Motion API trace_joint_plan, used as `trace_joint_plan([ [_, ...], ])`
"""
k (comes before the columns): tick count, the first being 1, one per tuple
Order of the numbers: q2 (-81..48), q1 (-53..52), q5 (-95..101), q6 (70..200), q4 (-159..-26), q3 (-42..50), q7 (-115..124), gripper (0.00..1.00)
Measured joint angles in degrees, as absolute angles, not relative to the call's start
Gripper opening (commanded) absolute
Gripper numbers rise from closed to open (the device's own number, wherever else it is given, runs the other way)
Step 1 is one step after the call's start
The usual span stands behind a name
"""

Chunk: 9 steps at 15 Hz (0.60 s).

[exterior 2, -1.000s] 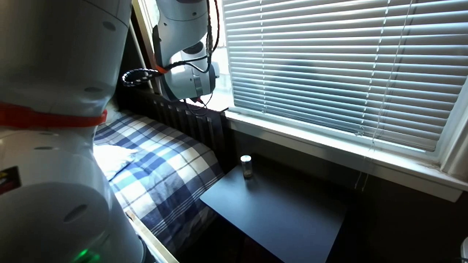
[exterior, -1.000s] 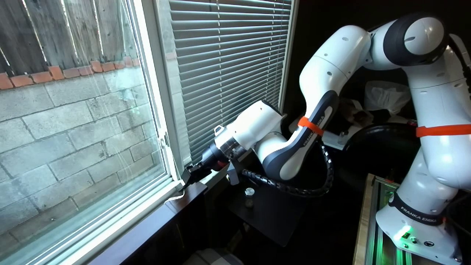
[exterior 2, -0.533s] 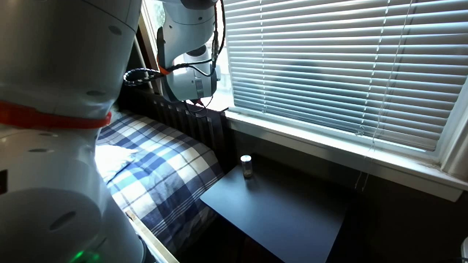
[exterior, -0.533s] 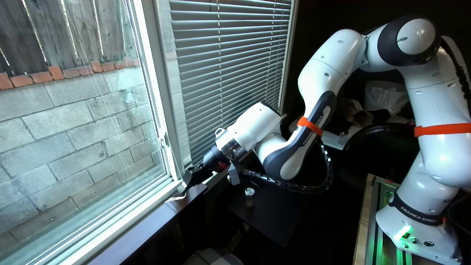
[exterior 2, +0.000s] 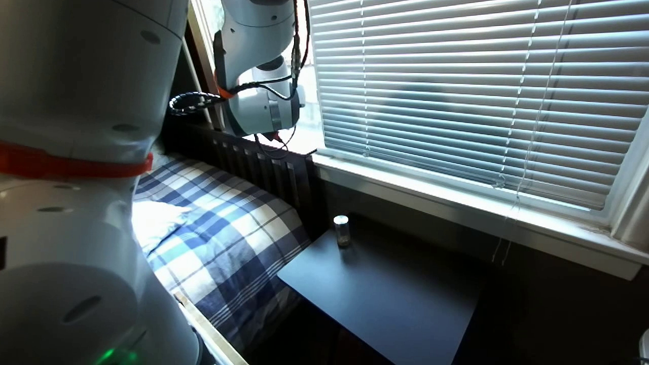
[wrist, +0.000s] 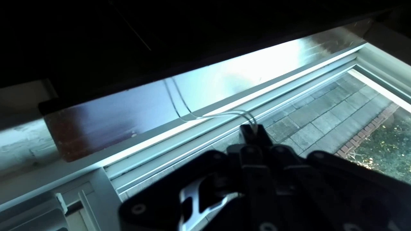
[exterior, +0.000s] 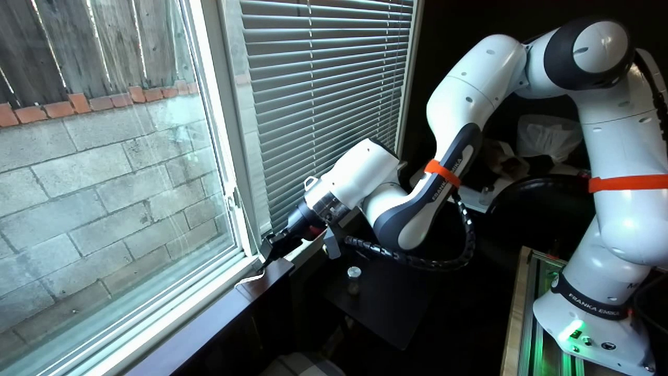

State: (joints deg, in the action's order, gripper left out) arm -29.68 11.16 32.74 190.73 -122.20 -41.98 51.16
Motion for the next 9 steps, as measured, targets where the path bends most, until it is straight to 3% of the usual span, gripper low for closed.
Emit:
trace_joint_plan([
  [9,-19.62,11.93,32.07,190.72,-126.35,-36.93,51.50,0.01],
])
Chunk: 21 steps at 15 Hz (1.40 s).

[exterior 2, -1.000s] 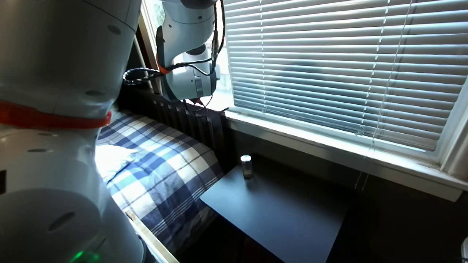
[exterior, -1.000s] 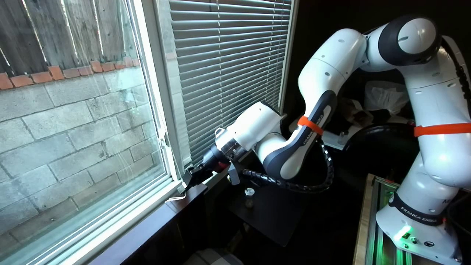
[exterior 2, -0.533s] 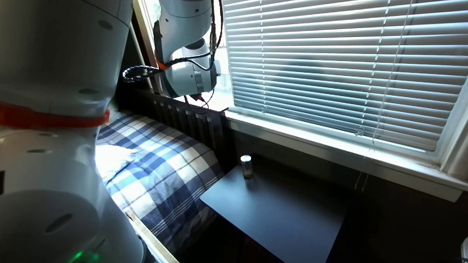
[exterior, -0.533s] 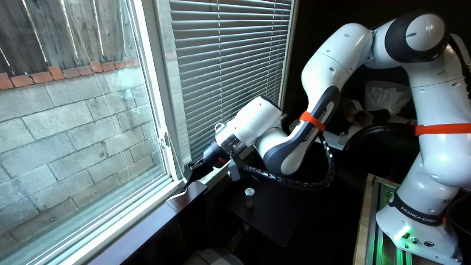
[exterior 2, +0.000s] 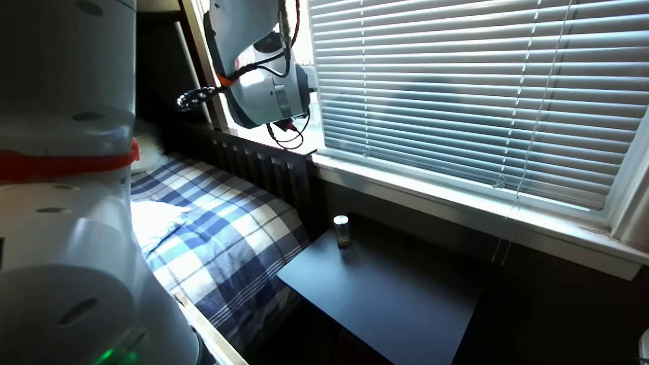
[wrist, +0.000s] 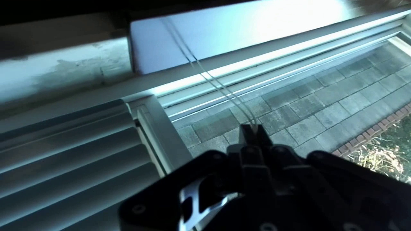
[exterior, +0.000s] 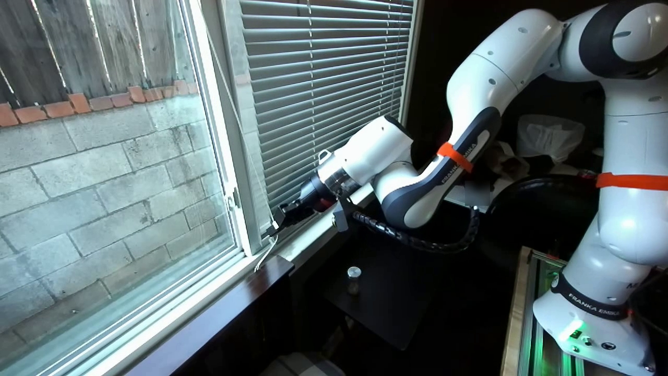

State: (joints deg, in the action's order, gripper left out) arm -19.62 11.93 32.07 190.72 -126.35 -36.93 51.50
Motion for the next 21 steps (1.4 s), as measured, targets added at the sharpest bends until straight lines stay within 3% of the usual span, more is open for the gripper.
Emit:
trace_joint_plan([
  [5,-15.99,11.64,32.07,190.71,-128.50,-35.17,51.52,0.01],
  [6,-15.71,11.55,32.07,190.71,-128.66,-35.18,51.52,0.28],
  [7,-15.54,11.40,32.07,190.71,-128.80,-35.23,51.52,0.29],
  [16,-14.42,11.12,32.12,190.71,-128.99,-38.62,51.46,0.95],
  [17,-13.72,10.96,32.12,190.72,-128.92,-38.98,51.46,1.00],
  [21,-8.41,9.28,32.04,190.72,-128.01,-39.33,51.50,1.00],
])
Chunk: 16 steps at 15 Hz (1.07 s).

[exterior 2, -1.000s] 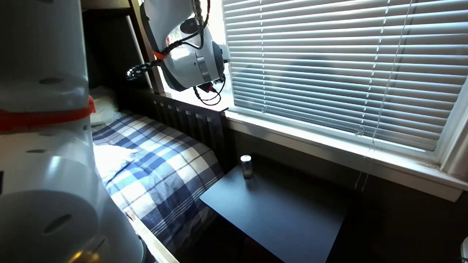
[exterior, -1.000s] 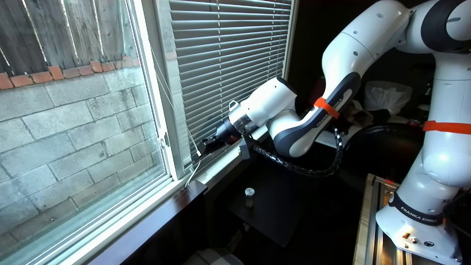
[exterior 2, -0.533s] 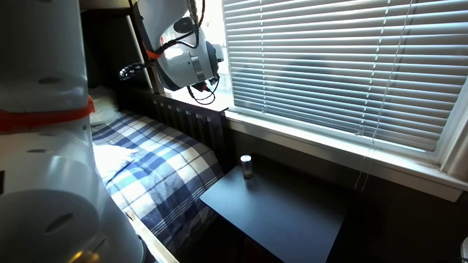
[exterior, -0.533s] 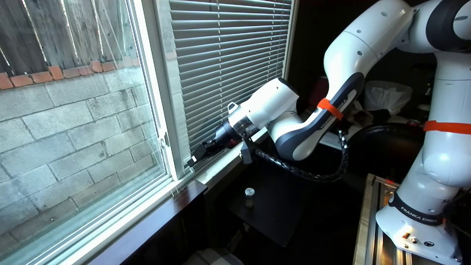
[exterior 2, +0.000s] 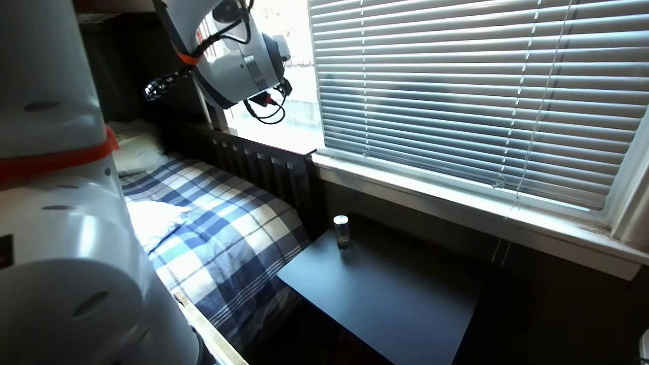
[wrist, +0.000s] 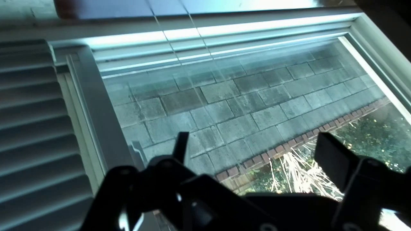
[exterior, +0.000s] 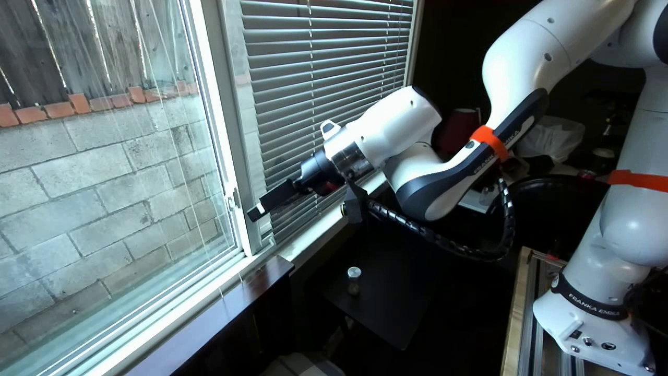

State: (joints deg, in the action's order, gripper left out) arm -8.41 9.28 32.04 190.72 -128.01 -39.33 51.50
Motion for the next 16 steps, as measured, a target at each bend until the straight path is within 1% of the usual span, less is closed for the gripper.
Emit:
trace_joint_plan([
  [5,-1.34,8.08,31.83,187.70,-124.96,-40.20,51.79,1.00],
  [6,-0.65,6.06,28.97,186.40,-124.18,-39.25,49.28,1.00],
  [9,0.93,3.76,27.98,180.34,-119.97,-39.75,46.42,1.00],
  [16,4.17,3.14,28.32,163.98,-107.38,-40.73,41.65,1.00],
])
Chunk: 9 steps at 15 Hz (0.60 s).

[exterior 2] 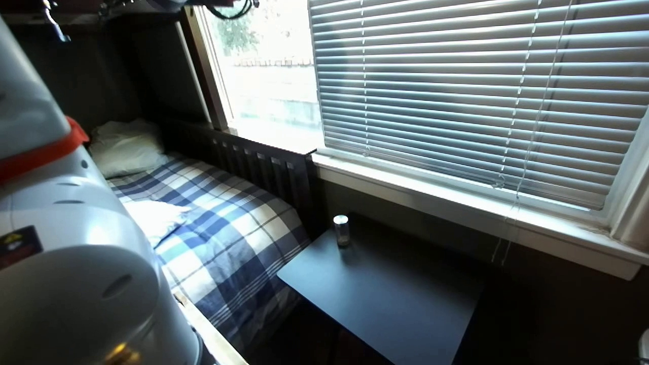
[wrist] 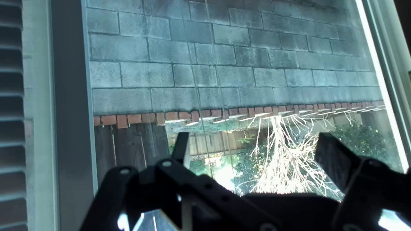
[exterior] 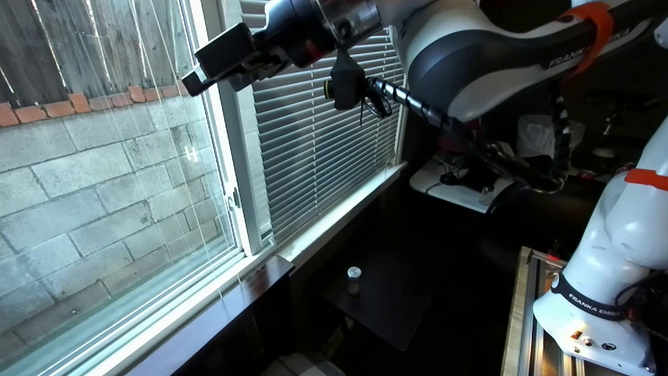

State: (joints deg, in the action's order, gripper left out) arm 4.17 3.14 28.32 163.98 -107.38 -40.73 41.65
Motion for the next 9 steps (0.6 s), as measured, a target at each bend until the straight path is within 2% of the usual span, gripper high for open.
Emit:
trace_joint_plan([
  [9,1.39,2.39,32.12,146.69,-88.65,-43.22,36.00,1.00],
])
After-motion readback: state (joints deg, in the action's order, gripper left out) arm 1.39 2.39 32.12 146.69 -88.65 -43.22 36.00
